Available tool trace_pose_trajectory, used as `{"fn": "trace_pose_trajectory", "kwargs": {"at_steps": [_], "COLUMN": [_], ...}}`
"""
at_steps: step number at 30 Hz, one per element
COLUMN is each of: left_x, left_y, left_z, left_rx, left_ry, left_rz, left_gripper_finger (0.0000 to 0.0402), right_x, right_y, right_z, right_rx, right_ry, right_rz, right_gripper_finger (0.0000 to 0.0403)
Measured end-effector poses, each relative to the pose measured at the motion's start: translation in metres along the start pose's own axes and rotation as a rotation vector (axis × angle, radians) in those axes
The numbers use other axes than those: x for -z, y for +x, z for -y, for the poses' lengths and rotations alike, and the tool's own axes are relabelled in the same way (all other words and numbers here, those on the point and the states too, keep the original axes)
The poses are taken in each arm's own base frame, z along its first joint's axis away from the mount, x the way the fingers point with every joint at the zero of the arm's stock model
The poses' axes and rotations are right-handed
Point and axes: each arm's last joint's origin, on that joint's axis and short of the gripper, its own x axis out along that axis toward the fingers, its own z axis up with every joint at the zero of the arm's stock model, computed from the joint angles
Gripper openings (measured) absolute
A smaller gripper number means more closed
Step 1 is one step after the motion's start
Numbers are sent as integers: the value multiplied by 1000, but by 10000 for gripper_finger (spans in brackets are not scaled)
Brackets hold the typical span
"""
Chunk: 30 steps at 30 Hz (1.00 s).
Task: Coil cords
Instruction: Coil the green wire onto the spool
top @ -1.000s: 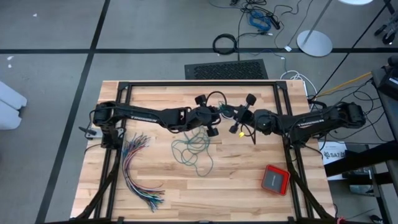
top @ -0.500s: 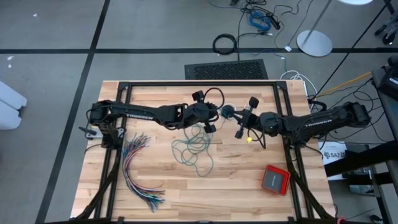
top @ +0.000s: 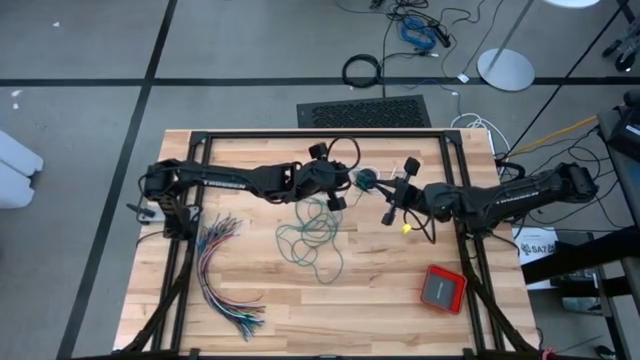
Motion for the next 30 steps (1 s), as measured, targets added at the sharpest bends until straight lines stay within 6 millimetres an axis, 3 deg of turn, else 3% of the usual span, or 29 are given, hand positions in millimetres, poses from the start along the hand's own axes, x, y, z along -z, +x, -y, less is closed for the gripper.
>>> {"fn": "trace_pose_trajectory", "kwargs": {"at_steps": [6,11,14,19,25,30], "left_x": [8,14,21,53,83,92], "left_y": [9,17,24,50,80,86], "left_z": [-17,-24,-28,-27,-32,-42], "left_rx": [-35,87,69,58,82,63], "left_ry": [-2,-80,-109,-109,-160,-173], "left_rz": [-43,13,-10,-150,-230,-261], "left_gripper_finger": [0,0,0,14,54,95], "right_x": [-8,-13,-9,-1,7,14], "right_y": [-10,-15,-14,-9,2,12], "right_z": [2,5,5,10,10,11], "right_rx": [-21,-19,-11,78,81,46], "right_ry": [18,32,44,94,116,139], "right_rz": [56,92,57,-19,-69,-92], "right_gripper_finger": [1,1,1,8,100,178]}}
